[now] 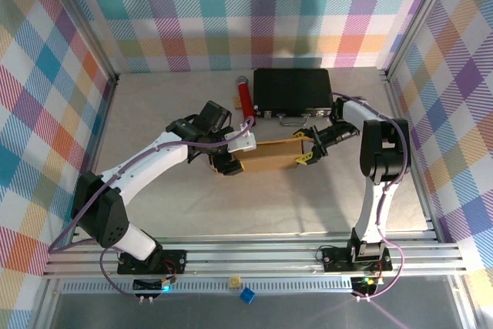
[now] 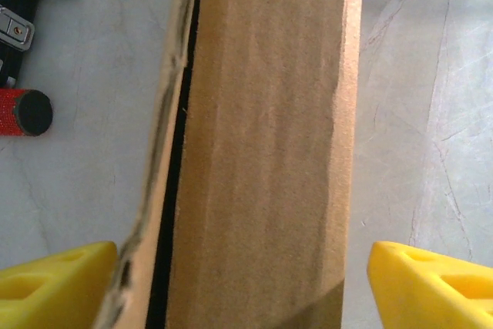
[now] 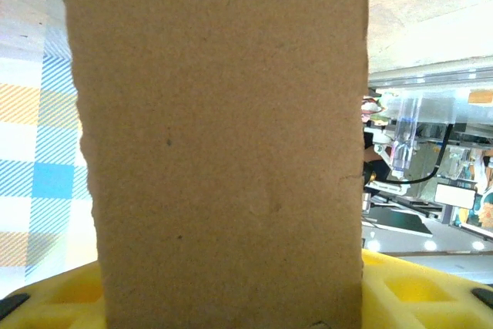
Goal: Fold the paper box
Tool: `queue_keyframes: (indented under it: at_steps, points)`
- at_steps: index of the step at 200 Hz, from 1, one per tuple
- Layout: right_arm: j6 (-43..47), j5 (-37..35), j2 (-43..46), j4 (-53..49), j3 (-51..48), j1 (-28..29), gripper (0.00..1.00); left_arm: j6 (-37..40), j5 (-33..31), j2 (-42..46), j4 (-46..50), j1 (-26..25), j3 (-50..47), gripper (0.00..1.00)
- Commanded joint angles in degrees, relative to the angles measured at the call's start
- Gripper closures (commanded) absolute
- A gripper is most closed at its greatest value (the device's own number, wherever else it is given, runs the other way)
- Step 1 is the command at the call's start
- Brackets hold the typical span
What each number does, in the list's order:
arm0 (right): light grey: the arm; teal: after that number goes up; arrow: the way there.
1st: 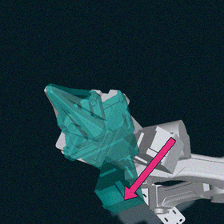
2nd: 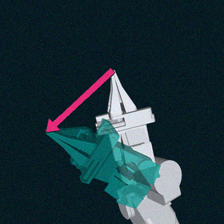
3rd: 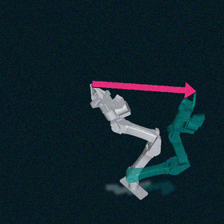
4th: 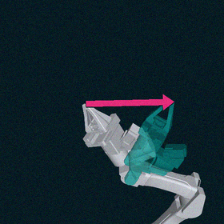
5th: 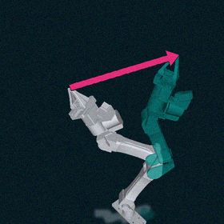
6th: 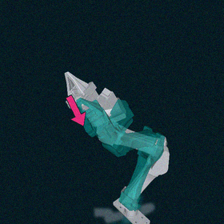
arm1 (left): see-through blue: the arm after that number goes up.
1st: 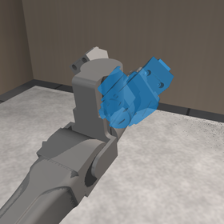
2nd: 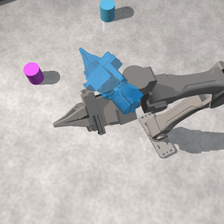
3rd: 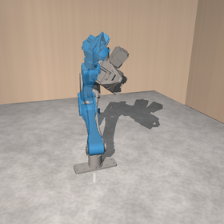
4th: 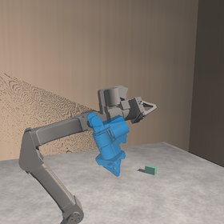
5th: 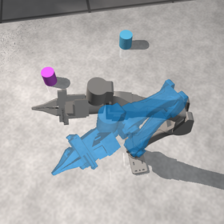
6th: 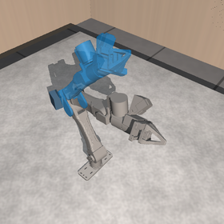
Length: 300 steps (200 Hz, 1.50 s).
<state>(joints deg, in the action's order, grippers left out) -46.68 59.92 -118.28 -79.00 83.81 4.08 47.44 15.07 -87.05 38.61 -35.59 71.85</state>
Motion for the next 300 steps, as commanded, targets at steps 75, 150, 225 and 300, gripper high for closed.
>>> queue_keyframes:
  at_steps: [75,150,225,300]
  points:
    - [-1.55,-2.28,-2.11,2.42,1.63,-0.68,0.33,-1.39,1.51,-0.49,1.58,-0.88,1.40,0.49]
    - [6.00,-19.14,2.45,-3.33,20.69,-4.52,0.17,-1.21,2.32,0.55,5.32,-0.88,1.63,0.49]
    - [28.66,-39.39,26.78,17.30,14.66,-5.48,0.47,-1.15,1.43,2.23,6.92,-0.88,1.00,0.47]
    - [58.67,-38.95,38.88,36.04,-0.53,4.69,0.51,-1.61,1.07,1.56,7.40,-0.88,1.75,0.46]
